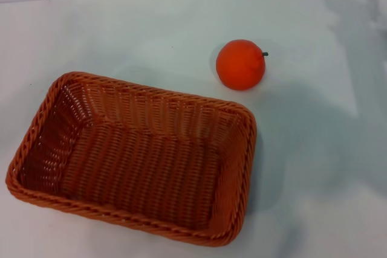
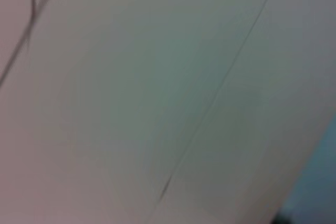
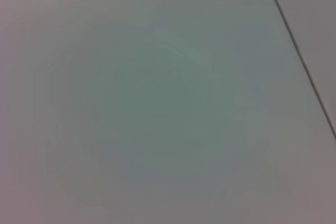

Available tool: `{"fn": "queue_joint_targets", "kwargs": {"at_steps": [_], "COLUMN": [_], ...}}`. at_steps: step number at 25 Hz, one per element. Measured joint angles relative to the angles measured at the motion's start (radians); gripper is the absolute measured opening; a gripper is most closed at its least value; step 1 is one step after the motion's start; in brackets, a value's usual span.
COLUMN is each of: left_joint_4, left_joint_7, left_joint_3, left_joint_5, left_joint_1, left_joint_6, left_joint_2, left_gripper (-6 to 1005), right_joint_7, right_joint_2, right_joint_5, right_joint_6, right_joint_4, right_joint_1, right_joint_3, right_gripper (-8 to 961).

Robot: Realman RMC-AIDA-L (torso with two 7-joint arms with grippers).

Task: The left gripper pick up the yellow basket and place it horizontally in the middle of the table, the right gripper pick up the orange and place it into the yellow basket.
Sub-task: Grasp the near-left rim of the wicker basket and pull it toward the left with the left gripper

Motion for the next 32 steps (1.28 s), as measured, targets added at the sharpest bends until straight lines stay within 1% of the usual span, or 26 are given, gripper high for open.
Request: {"fn": "queue_joint_targets", "kwargs": {"at_steps": [2, 4, 5, 6, 9, 13, 18, 27, 32], "left_joint_4": [0.146, 0.241, 0.288, 0.326, 0.393, 0.427, 0.435, 0.43, 0.43], "left_joint_7": [-0.144, -0.225, -0.262, -0.295, -0.382, -0.472, -0.566, -0.612, -0.615], "left_joint_3": [0.03, 0.048, 0.061, 0.074, 0.114, 0.155, 0.208, 0.283, 0.317], "left_joint_5": [0.151, 0.261, 0.319, 0.371, 0.502, 0.632, 0.772, 1.029, 1.095], "left_joint_1": [-0.019, -0.038, -0.049, -0.059, -0.091, -0.13, -0.183, -0.277, -0.303], "left_joint_6": [-0.005, -0.001, 0.006, 0.012, 0.027, 0.059, 0.101, 0.098, 0.104], "left_joint_2": [-0.002, -0.01, -0.018, -0.025, -0.038, -0.049, -0.054, -0.104, -0.133], "left_gripper": [799, 797, 797, 796, 794, 791, 788, 783, 773], "right_joint_7": [0.0, 0.0, 0.0, 0.0, 0.0, 0.0, 0.0, 0.0, 0.0], "right_joint_2": [0.0, 0.0, 0.0, -0.001, -0.002, -0.002, -0.002, -0.002, -0.002], "right_joint_5": [0.0, 0.001, 0.001, 0.001, 0.001, 0.001, 0.001, 0.001, 0.001], "right_joint_6": [0.0, 0.0, 0.0, 0.001, 0.008, 0.013, 0.029, 0.04, 0.051], "right_joint_4": [0.0, 0.0, 0.0, 0.0, 0.0, -0.002, -0.007, -0.009, -0.01], "right_joint_1": [0.0, 0.0, 0.0, 0.001, 0.004, 0.009, 0.015, 0.023, 0.024], "right_joint_3": [0.005, 0.009, 0.012, 0.014, 0.019, 0.019, 0.019, 0.021, 0.024], "right_gripper": [929, 928, 928, 928, 928, 927, 928, 928, 928]}}
